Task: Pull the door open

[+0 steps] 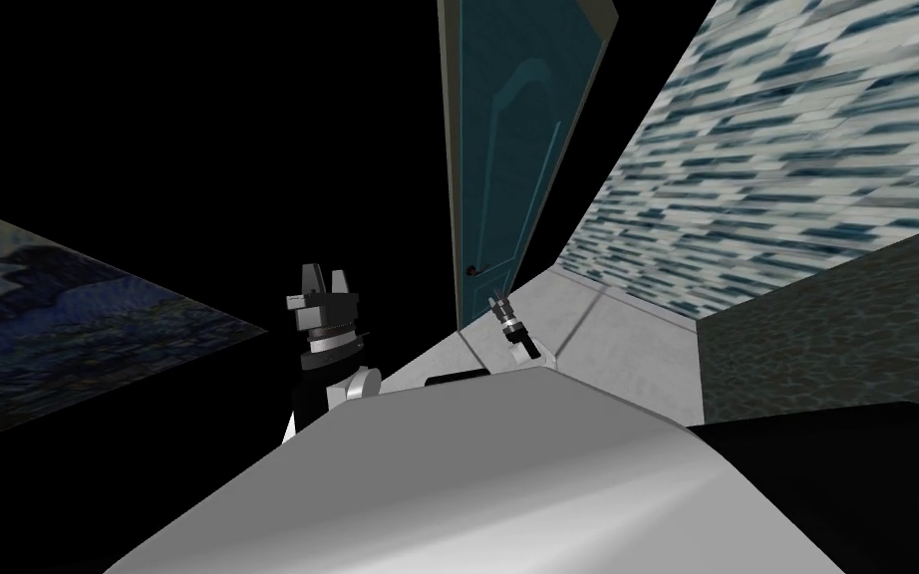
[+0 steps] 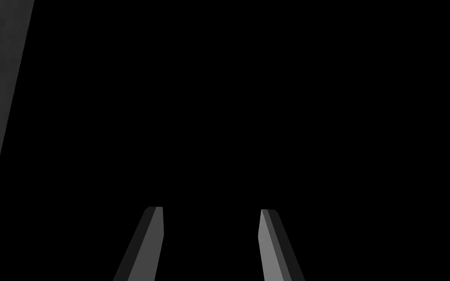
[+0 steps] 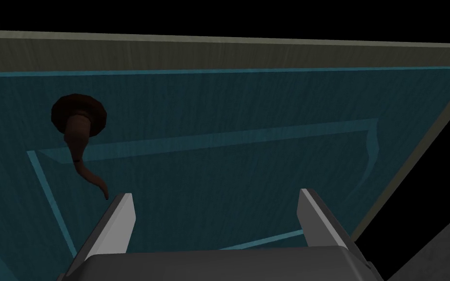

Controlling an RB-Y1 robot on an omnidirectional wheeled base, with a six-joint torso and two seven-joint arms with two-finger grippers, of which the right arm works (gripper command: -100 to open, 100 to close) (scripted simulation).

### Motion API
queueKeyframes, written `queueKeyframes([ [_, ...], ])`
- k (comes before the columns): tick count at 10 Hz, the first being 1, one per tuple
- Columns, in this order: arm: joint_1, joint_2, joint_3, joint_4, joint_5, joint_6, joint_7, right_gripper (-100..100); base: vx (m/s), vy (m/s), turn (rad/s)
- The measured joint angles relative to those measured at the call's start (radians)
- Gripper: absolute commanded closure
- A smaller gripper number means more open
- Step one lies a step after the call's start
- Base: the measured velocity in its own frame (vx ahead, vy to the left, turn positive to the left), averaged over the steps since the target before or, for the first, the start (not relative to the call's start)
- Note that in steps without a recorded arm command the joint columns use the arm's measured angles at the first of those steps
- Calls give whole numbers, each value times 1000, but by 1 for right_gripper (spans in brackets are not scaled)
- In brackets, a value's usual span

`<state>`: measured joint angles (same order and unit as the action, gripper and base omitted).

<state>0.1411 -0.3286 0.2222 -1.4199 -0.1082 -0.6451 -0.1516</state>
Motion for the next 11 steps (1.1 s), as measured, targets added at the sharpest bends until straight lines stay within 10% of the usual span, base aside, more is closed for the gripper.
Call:
queueKeyframes([
  [11,-101,-80,56,297,-48,-78,-46,-100,60,-62,129],
])
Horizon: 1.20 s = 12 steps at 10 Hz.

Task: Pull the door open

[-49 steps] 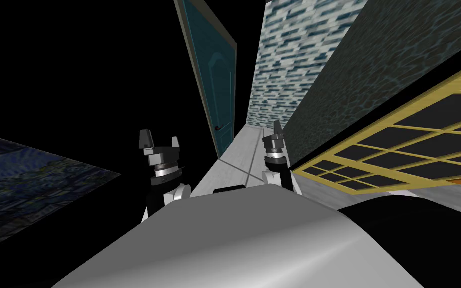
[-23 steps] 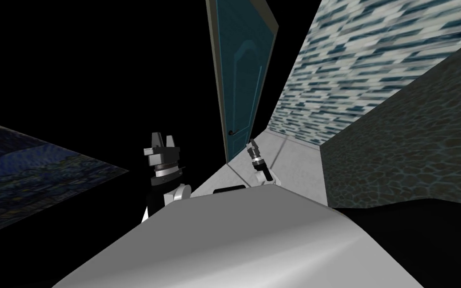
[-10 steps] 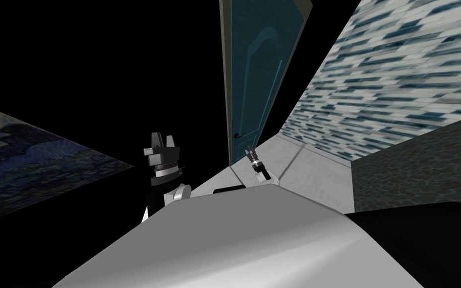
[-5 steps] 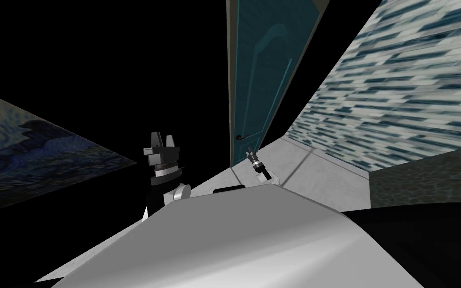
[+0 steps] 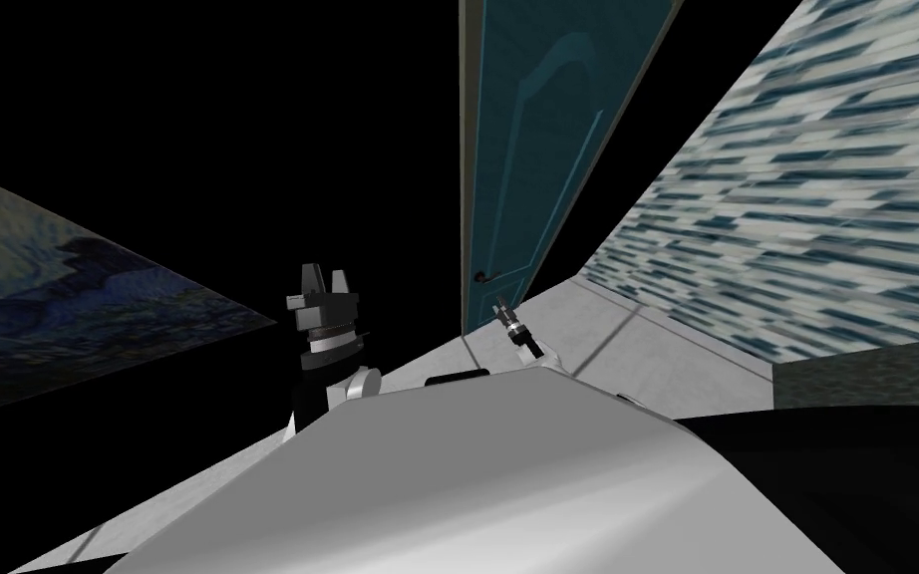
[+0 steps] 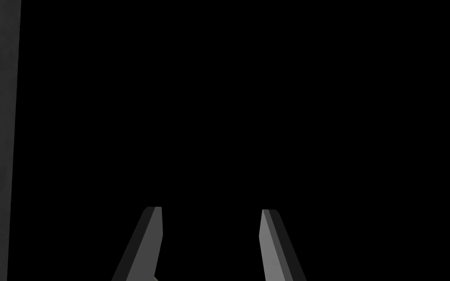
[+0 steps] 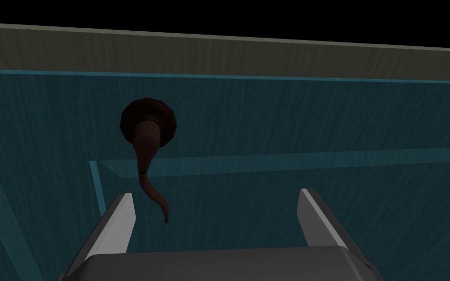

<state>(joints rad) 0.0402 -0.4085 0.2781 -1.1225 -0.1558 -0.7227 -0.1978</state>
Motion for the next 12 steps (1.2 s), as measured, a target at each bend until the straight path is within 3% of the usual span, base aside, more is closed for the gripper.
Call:
queueKeyframes([
  [2,-10,-20,9,35,-10,-5,-9,-100,62,-90,125],
  [6,-59,-46,33,172,-28,-49,-28,-100,79,-83,151],
  [8,-66,-70,43,207,-40,-55,-37,-100,64,-90,84],
  [12,-93,-89,56,277,-51,-70,-49,-100,44,-62,73],
])
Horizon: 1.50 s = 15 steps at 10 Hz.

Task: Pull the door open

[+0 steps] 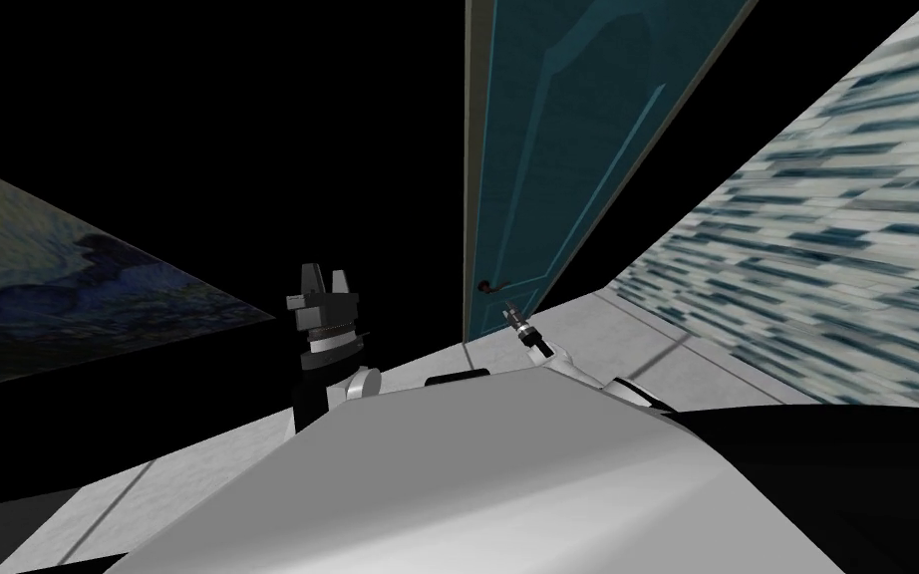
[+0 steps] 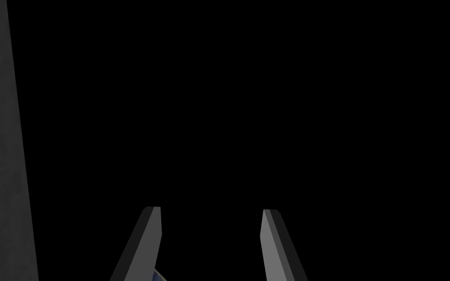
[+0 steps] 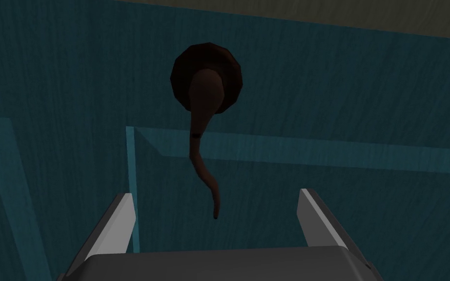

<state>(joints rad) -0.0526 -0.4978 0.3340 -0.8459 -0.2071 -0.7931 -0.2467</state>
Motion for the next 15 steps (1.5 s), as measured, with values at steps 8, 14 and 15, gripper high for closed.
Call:
queueKeyframes([
  [8,-10,-17,-91,120,-24,-43,-18,-100,132,37,191],
  [14,-35,-18,-106,179,-27,-60,-31,100,17,-6,28],
  [15,-34,-18,-106,180,-27,-60,-31,100,0,0,0],
])
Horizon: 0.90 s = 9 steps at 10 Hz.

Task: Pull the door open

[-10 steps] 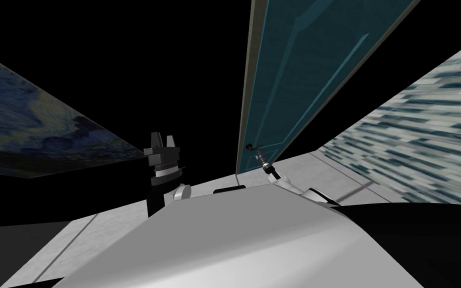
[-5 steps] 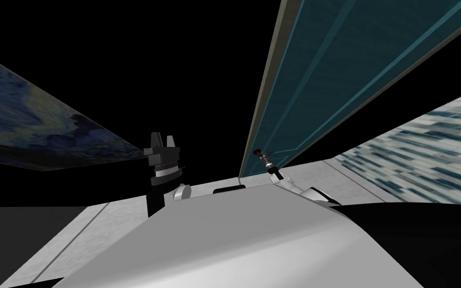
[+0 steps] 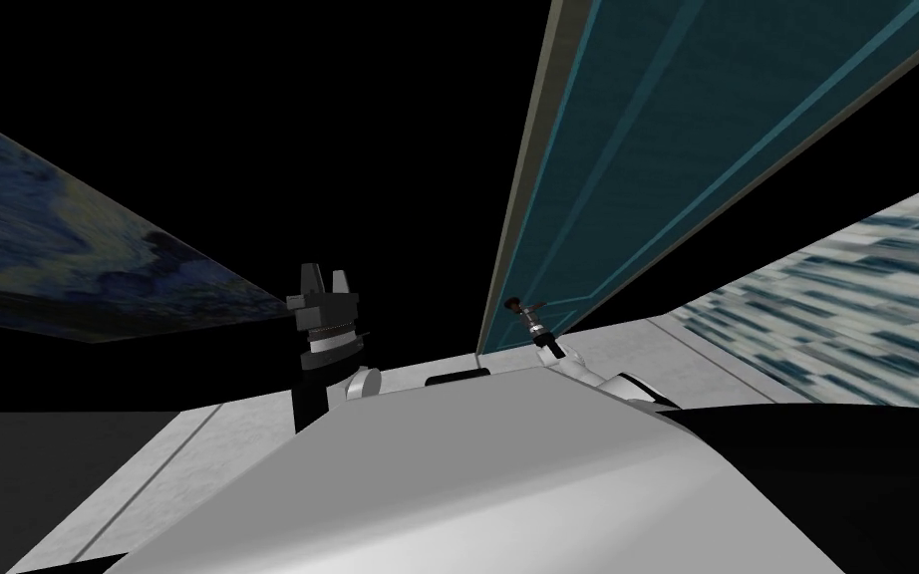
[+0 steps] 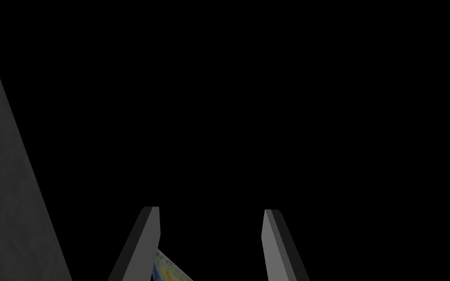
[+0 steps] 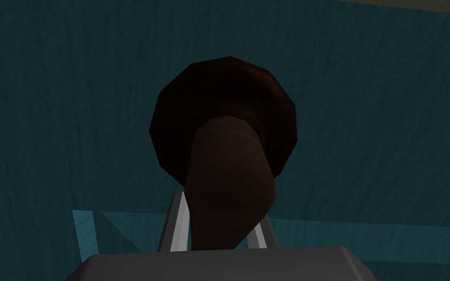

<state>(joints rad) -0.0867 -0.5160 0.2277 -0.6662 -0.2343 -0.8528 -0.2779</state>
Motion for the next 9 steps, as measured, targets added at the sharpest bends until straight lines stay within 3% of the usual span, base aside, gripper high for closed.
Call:
queueKeyframes([
  [2,0,0,0,0,0,0,0,100,-45,-21,81],
  [5,12,-25,15,12,-4,-38,-21,100,-146,-50,120],
  [9,63,-67,47,5,-10,-94,-55,100,-178,-77,144],
])
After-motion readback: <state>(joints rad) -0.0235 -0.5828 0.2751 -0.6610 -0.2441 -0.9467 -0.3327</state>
